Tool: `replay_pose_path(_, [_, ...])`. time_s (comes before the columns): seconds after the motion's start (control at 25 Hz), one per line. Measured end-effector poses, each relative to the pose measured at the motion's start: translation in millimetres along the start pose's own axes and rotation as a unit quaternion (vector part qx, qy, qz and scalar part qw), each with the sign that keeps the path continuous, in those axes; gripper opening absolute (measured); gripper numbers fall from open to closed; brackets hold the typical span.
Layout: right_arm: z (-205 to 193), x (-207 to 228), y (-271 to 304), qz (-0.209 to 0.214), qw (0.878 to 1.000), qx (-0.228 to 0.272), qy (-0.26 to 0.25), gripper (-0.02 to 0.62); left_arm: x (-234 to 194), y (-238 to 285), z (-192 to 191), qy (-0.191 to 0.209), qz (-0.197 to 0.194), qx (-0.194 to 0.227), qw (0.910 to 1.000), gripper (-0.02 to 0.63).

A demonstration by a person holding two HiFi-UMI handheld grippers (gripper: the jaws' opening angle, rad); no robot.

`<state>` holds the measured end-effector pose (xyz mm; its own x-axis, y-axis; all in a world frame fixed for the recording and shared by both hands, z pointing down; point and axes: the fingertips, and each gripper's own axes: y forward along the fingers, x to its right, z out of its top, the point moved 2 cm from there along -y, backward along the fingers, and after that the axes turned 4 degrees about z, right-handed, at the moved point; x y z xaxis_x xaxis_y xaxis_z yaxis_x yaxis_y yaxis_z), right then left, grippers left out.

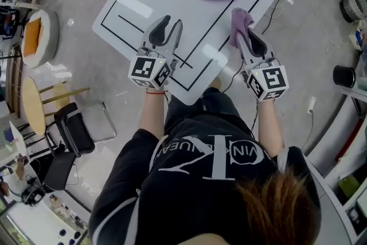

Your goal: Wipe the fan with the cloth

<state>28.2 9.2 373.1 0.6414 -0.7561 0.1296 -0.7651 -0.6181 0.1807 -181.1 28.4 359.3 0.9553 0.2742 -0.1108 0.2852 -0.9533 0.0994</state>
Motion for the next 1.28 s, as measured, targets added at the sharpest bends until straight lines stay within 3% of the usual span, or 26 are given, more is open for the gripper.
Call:
replay_pose_path(0.32, [4, 14, 27, 0.0, 1.0, 0.001, 0.009, 0.081, -12, 51, 11, 0.021, -0.027, -0.006, 0.9994, 0.208])
replay_pose_path(0.6, [8, 21, 47, -0.021, 1.0, 0.003, 0.016, 0.081, -24, 112, 18, 0.041, -0.103, -0.029, 0.9934, 0.291])
replay_pose_path(0.96, [4, 22, 74, -0.036, 0.999, -0.009, 0.015, 0.081, -22, 176, 9, 0.058, -0.236, -0.07, 0.9676, 0.374])
replay_pose_path(1.16, [11, 20, 82, -0.046, 0.999, -0.012, 0.002, 0.081, -17, 185, 15, 0.033, -0.286, -0.048, 0.9564, 0.376])
replay_pose_path(1.28, [14, 19, 82, -0.05, 0.999, -0.009, 0.0, 0.081, -17, 191, 15, 0.053, -0.305, -0.058, 0.9493, 0.442])
